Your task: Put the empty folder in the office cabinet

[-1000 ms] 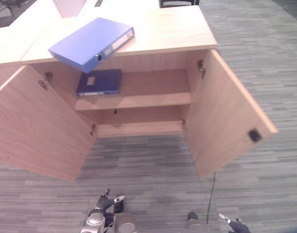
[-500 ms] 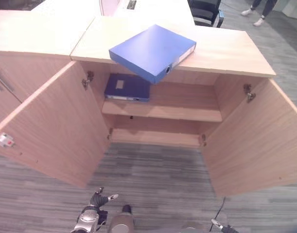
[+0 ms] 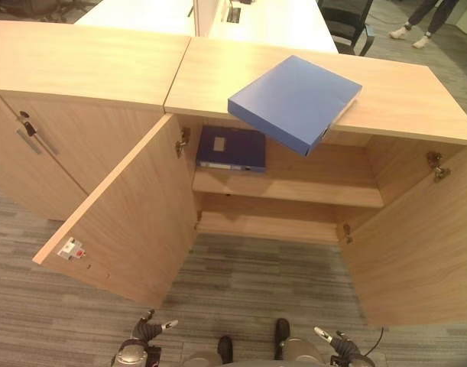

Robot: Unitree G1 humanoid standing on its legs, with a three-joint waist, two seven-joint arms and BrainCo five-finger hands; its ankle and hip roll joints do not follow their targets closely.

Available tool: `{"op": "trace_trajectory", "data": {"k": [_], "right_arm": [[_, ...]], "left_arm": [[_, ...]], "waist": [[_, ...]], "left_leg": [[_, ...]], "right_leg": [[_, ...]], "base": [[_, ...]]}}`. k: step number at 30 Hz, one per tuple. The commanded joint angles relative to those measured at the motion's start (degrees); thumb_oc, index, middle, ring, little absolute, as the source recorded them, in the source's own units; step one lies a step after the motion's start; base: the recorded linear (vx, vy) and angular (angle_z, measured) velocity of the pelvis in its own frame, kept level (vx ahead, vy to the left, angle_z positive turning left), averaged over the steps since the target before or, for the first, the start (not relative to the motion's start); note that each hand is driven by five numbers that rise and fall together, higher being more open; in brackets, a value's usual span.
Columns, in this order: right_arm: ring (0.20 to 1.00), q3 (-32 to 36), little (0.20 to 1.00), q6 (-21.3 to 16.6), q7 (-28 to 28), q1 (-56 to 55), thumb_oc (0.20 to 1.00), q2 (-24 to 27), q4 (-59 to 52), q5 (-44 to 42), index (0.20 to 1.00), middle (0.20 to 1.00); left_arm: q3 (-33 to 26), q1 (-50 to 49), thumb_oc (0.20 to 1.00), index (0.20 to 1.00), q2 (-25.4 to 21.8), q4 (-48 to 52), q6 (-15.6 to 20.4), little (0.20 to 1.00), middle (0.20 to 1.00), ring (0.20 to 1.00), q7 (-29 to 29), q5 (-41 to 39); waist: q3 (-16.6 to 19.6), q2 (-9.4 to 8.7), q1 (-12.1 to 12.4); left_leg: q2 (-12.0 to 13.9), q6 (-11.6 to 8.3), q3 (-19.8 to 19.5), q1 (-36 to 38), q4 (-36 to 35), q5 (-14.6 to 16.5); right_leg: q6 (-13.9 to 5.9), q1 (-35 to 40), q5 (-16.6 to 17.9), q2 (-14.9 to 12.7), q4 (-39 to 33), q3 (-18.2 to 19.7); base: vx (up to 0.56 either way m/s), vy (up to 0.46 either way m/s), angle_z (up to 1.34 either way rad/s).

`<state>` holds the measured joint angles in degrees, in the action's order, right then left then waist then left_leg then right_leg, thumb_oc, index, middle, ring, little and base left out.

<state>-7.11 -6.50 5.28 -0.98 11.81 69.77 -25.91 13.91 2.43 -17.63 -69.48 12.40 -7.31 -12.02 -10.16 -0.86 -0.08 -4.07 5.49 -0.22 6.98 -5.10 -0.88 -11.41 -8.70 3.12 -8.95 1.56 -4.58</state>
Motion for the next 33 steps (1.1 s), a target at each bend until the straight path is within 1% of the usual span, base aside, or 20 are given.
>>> {"op": "trace_trajectory", "data": {"k": [1, 2, 4, 5, 6, 11, 14, 15, 16, 20, 23, 24, 25, 26, 27, 28, 29, 30, 32, 33], "right_arm": [[1.0, -0.5, 1.0, -1.1, 1.2, 2.2, 1.0, 1.2, -0.4, -1.5, 1.0, 1.0], [1.0, -0.4, 1.0, -1.0, 1.1, 1.8, 1.0, 1.2, -0.1, -1.3, 1.0, 1.0], [1.0, -0.2, 1.0, -0.9, 1.2, 0.9, 1.0, 1.6, 0.9, -0.5, 1.0, 1.0], [1.0, 0.1, 1.0, -0.8, 1.3, 0.5, 1.0, 2.1, 2.1, 0.1, 1.0, 1.0], [1.0, 0.1, 1.0, -0.8, 1.3, 0.5, 1.0, 2.1, 2.1, 0.1, 1.0, 1.0], [1.0, 0.8, 1.0, -1.3, 1.0, -0.1, 1.0, 3.7, 2.6, 0.2, 1.0, 1.0], [1.0, 0.7, 1.0, -1.8, 0.8, 0.4, 1.0, 4.7, 1.9, -0.5, 1.0, 1.0], [1.0, 0.6, 1.0, -2.2, 0.6, 0.6, 1.0, 5.2, 1.1, -0.9, 1.0, 1.0], [1.0, 0.6, 1.0, -2.2, 0.6, 0.5, 1.0, 5.2, 1.1, -0.9, 1.0, 1.0], [1.0, 0.4, 1.0, -2.5, 0.5, 1.0, 1.0, 6.0, -0.2, -1.7, 1.0, 1.0], [1.0, -0.4, 1.0, -2.5, 0.2, 0.8, 1.0, 6.2, -1.6, -1.6, 1.0, 1.0], [1.0, -0.6, 1.0, -2.5, 0.2, 0.7, 1.0, 6.3, -2.2, -1.5, 1.0, 1.0], [1.0, -0.7, 1.0, -2.3, 0.2, 0.7, 1.0, 6.4, -2.4, -1.4, 1.0, 1.0], [1.0, -1.0, 1.0, -2.1, 0.2, 0.7, 1.0, 6.3, -2.3, -1.2, 1.0, 1.0], [1.0, -1.2, 1.0, -2.0, 0.3, 0.6, 1.0, 6.4, -2.1, -1.0, 1.0, 1.0], [1.0, -1.2, 1.0, -1.7, 0.4, 0.4, 1.0, 6.4, -1.8, -0.4, 1.0, 1.0], [1.0, -1.1, 1.0, -1.6, 0.6, 0.2, 1.0, 6.6, -1.2, 0.1, 1.0, 1.0], [1.0, -1.0, 1.0, -1.6, 0.6, 0.2, 1.0, 6.6, -1.2, 0.1, 1.0, 1.0], [1.0, -1.0, 1.0, -1.5, 0.7, 0.1, 1.0, 6.6, -0.8, 0.3, 1.0, 1.0], [1.0, -1.1, 1.0, -1.5, 0.8, 0.1, 1.0, 6.5, -0.7, 0.4, 1.0, 1.0]], "left_arm": [[-0.8, 3.0, 1.0, 1.0, 0.8, 2.8, 1.8, 1.0, 1.0, 1.0, -0.7, 0.2], [-0.8, 2.9, 1.0, 1.0, 0.9, 2.4, 1.8, 1.0, 1.0, 1.0, -0.6, 0.4], [-1.2, 2.7, 1.0, 1.0, 1.2, 1.5, 1.8, 1.0, 1.0, 1.0, -0.5, 0.8], [-1.6, 2.3, 1.0, 1.0, 1.8, 1.1, 1.7, 1.0, 1.0, 1.0, -0.5, 0.6], [-1.6, 2.3, 1.0, 1.0, 1.8, 1.2, 1.7, 1.0, 1.0, 1.0, -0.5, 0.6], [-1.2, 1.6, 1.0, 1.0, 2.3, 1.0, 1.7, 1.0, 1.0, 1.0, -0.3, 0.4], [-1.2, 1.5, 1.0, 1.0, 2.3, 1.1, 1.6, 1.0, 1.0, 1.0, -0.2, 0.1], [-1.2, 1.7, 1.0, 1.0, 2.5, 1.6, 1.6, 1.0, 1.0, 1.0, -0.3, -0.3], [-1.2, 1.7, 1.0, 1.0, 2.5, 1.6, 1.6, 1.0, 1.0, 1.0, -0.3, -0.3], [-0.8, 1.8, 1.0, 1.0, 2.7, 3.1, 1.7, 1.0, 1.0, 1.0, -0.2, -0.8], [-0.4, 1.7, 1.0, 1.0, 2.8, 4.3, 1.6, 1.0, 1.0, 1.0, -0.2, -0.7], [-0.1, 1.9, 1.0, 1.0, 2.7, 5.2, 1.6, 1.0, 1.0, 1.0, -0.3, -0.7], [0.0, 1.9, 1.0, 1.0, 2.8, 5.5, 1.5, 1.0, 1.0, 1.0, -0.3, -0.7], [0.2, 1.8, 1.0, 1.0, 3.0, 5.6, 1.6, 1.0, 1.0, 1.0, -0.5, -0.6], [0.3, 1.8, 1.0, 1.0, 3.1, 5.7, 1.6, 1.0, 1.0, 1.0, -0.6, -0.7], [0.6, 1.9, 1.0, 1.0, 3.3, 5.6, 1.4, 1.0, 1.0, 1.0, -0.7, -0.5], [0.9, 1.9, 1.0, 1.0, 3.6, 5.1, 1.4, 1.0, 1.0, 1.0, -0.8, -0.2], [0.9, 1.9, 1.0, 1.0, 3.6, 5.0, 1.4, 1.0, 1.0, 1.0, -0.8, -0.1], [1.2, 2.1, 1.0, 1.0, 3.7, 4.2, 1.3, 1.0, 1.0, 1.0, -0.9, 0.3], [1.3, 2.1, 1.0, 1.0, 3.7, 3.8, 1.2, 1.0, 1.0, 1.0, -0.9, 0.5]], "waist": [[-4.8, 0.76, -1.1], [-4.4, 0.58, -1.2], [-3.5, 0.52, -1.2], [-2.7, 1.07, -1.3], [-2.7, 1.12, -1.3], [-2.1, 2.78, -2.4], [-2.3, 3.06, -2.7], [-2.3, 3.29, -2.9], [-2.3, 3.31, -3.0], [-2.7, 3.62, -3.2], [-3.2, 3.35, -3.2], [-4.2, 2.59, -3.3], [-4.5, 2.1, -3.2], [-4.9, 1.33, -3.2], [-5.0, 1.14, -3.1], [-5.1, 0.92, -2.6], [-5.1, 0.57, -2.2], [-5.1, 0.54, -2.2], [-4.9, 0.44, -1.8], [-4.8, 0.36, -1.3]], "left_leg": [[5.8, -7.2, -0.9, -0.2, 0.1, 3.6], [5.5, -7.26, -1.1, -0.1, 0.1, 3.9], [5.1, -7.44, -1.0, 0.6, 0.1, 4.5], [5.5, -7.9, -0.9, 1.4, 0.1, 4.9], [5.5, -7.92, -1.0, 1.4, 0.1, 4.9], [8.2, -9.74, -1.8, 2.6, 0.7, 5.3], [9.8, -11.37, -1.9, 1.5, 4.4, 5.8], [10.8, -12.48, -1.9, 0.9, 7.1, 5.1], [10.8, -12.5, -2.0, 0.8, 7.2, 5.1], [12.3, -14.19, -2.8, -0.4, 12.1, 1.7], [12.8, -15.06, -3.5, -2.4, 17.9, -2.2], [13.1, -15.41, -2.5, -5.3, 23.7, -6.0], [13.1, -15.29, -2.1, -6.5, 26.1, -6.8], [13.6, -15.11, -0.5, -8.2, 28.8, -7.3], [13.8, -14.83, 0.0, -9.1, 28.8, -7.0], [12.9, -14.48, -0.2, -10.6, 27.3, -5.5], [11.7, -14.12, -0.6, -11.5, 24.4, -3.1], [11.6, -14.08, -0.6, -11.4, 24.4, -3.0], [10.6, -14.01, -1.1, -12.2, 20.1, -1.3], [9.8, -13.96, -1.8, -13.2, 18.5, -1.1]], "right_leg": [[-0.48, -0.2, 3.6, -0.2, 0.2, 0.7], [-0.45, 0.6, 3.6, -0.4, -1.4, 1.3], [-0.15, 2.0, 4.2, -0.9, -3.3, 1.4], [0.18, 3.4, 4.3, -0.9, -3.9, 0.9], [0.19, 3.5, 4.2, -0.9, -3.9, 0.9], [1.94, 4.6, 2.1, 0.7, -3.0, 0.3], [3.18, 5.1, 0.3, 1.6, -2.3, 0.0], [3.95, 5.7, -0.9, 2.4, -1.9, -0.2], [3.97, 5.7, -0.9, 2.4, -1.8, -0.2], [5.46, 7.0, -3.0, 4.0, -0.7, -0.5], [6.64, 8.7, -4.3, 4.8, -0.5, -0.6], [7.23, 9.9, -4.6, 4.3, -0.7, -1.1], [7.53, 10.6, -4.7, 4.1, -1.0, -1.2], [7.68, 12.0, -5.1, 3.6, -1.6, -1.4], [7.63, 12.6, -5.3, 3.4, -1.8, -1.4], [7.54, 13.4, -5.6, 3.2, -2.3, -1.1], [7.26, 13.9, -5.8, 3.0, -2.5, -0.8], [7.22, 14.0, -5.8, 3.0, -2.5, -0.8], [6.85, 14.5, -6.3, 2.8, -2.6, -0.5], [6.86, 14.9, -6.6, 2.9, -2.7, -0.3]], "base": [[0.06, -0.084, 0.05], [0.08, -0.074, 0.02], [0.18, -0.1, 0.02], [0.2, -0.11, -0.02], [0.19, -0.132, -0.06], [0.14, -0.153, 0.13], [0.12, -0.197, 0.01], [0.11, -0.19, -0.1], [0.11, -0.188, -0.03], [0.09, -0.155, 0.04], [0.09, -0.18, 0.07], [0.07, -0.184, 0.04], [0.09, -0.206, 0.02], [0.09, -0.126, -0.05], [0.14, -0.091, -0.02], [0.17, -0.027, 0.05], [0.14, -0.01, 0.17], [0.12, 0.011, 0.14], [0.11, 0.035, 0.05], [0.09, 0.027, -0.03]]}}
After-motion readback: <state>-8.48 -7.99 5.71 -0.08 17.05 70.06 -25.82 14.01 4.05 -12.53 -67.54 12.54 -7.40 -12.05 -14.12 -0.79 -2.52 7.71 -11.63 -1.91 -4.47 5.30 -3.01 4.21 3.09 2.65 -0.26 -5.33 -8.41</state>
